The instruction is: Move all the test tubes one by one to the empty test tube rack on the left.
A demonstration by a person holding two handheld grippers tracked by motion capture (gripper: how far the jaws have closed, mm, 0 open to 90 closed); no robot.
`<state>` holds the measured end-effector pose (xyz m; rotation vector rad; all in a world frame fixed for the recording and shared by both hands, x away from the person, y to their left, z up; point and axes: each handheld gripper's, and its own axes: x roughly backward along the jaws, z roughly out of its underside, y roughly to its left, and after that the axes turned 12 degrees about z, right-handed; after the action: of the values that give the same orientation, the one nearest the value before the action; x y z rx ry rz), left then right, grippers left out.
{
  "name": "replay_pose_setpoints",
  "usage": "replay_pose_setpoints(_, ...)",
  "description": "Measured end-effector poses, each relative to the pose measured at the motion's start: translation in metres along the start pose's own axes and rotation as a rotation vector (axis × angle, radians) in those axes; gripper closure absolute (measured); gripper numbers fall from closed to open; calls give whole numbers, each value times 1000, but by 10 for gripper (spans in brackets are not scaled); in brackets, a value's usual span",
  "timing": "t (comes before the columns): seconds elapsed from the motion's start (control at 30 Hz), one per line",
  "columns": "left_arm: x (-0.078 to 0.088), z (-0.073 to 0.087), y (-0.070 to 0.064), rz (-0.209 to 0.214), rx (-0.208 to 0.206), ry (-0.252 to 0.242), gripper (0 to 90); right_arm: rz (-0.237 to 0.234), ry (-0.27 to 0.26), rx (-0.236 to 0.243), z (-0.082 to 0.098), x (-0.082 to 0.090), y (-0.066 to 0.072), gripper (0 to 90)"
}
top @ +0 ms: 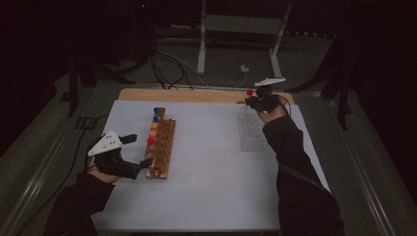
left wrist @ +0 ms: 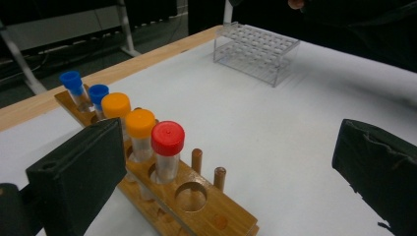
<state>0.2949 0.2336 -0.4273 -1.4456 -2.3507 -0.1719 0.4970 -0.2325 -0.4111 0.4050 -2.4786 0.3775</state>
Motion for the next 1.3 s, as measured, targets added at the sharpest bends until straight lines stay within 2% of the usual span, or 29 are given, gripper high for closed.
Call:
replay_pose_setpoints(0.23,0,-1,-1,1,10,7,6,7,-29,12,-7,13,1,749)
replay_pose_setpoints(0.5,0,-4,-3,9,20,9,6,-14,-66,29,-15,30,7,749)
replay_pose_setpoints(0.7,-2,-5,-4,20,22,24,6,-50,-76,59,-12,36,21,749)
replay_pose_setpoints(0.83,-2,-7,-5,27,27,15,6,-69,-76,88,-11,40,31,749)
replay_pose_setpoints(1.07,-3,-9,-7,44,37,13,6,-101,-77,119,-3,48,43,749)
replay_pose_setpoints(1.3,-10,-13,-11,71,32,28,6,-141,-86,142,6,59,55,749)
